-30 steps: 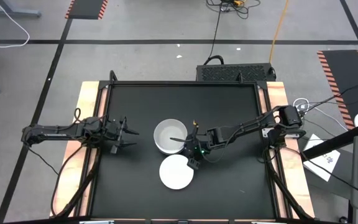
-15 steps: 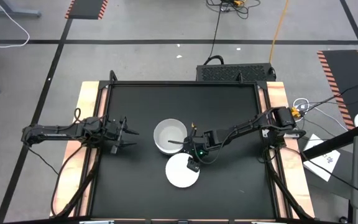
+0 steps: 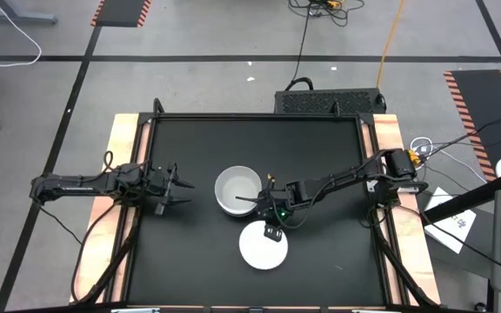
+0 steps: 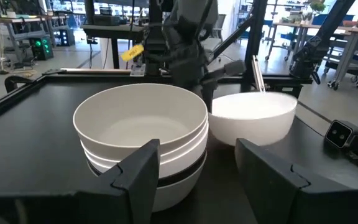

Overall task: Nest bowls inside each other
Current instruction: Stack the white bowl on the gray bowl

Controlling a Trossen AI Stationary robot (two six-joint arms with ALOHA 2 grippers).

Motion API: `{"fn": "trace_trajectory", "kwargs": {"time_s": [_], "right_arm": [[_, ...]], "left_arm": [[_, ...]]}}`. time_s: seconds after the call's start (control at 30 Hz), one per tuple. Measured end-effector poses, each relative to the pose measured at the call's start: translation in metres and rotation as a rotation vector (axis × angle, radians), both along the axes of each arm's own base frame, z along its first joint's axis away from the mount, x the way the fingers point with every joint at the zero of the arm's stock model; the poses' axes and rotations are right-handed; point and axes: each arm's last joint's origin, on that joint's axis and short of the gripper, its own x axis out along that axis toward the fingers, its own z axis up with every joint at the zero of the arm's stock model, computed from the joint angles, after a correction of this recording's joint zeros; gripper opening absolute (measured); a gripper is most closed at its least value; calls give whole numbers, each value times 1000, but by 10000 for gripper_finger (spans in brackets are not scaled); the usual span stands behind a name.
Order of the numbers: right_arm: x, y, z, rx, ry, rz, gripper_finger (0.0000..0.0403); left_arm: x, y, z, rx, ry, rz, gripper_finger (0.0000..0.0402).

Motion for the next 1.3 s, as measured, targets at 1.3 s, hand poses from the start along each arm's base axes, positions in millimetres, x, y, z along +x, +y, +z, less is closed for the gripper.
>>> {"fn": "trace_trajectory", "kwargs": {"time_s": [1.3], "right_arm": [[-193, -27, 40, -202, -714, -155, 0]], "left_arm": [[0, 1, 0, -26, 9, 39, 211]]}}
